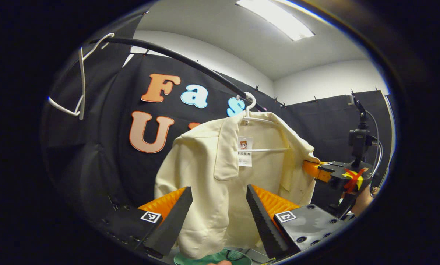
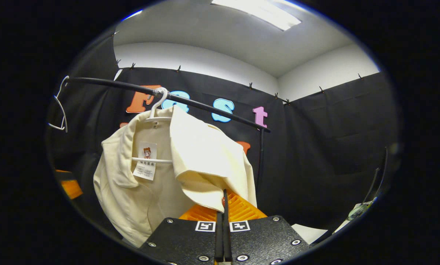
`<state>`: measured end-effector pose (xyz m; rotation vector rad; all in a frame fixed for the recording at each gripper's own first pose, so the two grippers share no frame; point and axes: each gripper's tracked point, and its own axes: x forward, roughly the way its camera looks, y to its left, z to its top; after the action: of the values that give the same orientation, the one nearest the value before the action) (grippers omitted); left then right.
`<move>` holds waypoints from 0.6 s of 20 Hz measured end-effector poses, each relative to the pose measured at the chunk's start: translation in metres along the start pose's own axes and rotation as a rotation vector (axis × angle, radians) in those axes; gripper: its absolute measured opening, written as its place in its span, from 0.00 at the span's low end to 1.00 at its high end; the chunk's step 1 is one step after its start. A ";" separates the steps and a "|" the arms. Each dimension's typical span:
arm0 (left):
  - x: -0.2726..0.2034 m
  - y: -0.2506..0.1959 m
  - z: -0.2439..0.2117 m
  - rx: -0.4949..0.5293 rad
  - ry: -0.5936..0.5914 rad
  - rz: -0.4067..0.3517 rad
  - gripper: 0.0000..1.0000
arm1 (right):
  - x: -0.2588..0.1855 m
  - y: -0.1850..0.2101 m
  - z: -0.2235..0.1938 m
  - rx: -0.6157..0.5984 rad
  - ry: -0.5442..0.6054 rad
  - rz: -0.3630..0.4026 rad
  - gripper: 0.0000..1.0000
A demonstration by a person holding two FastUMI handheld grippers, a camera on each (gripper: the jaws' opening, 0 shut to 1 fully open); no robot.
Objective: Grasp the clothes on the hanger with both hands and then place them into the laundry hamper below.
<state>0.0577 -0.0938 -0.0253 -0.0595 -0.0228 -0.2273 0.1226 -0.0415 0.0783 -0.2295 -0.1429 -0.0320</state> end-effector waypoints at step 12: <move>0.107 0.021 -0.119 0.353 0.018 0.271 0.98 | -0.028 0.014 0.014 0.017 0.006 0.138 0.00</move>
<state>0.1689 -0.1044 -0.1425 0.2896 -0.0361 0.0497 0.0940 -0.0243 0.0848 -0.2221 -0.1213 0.1057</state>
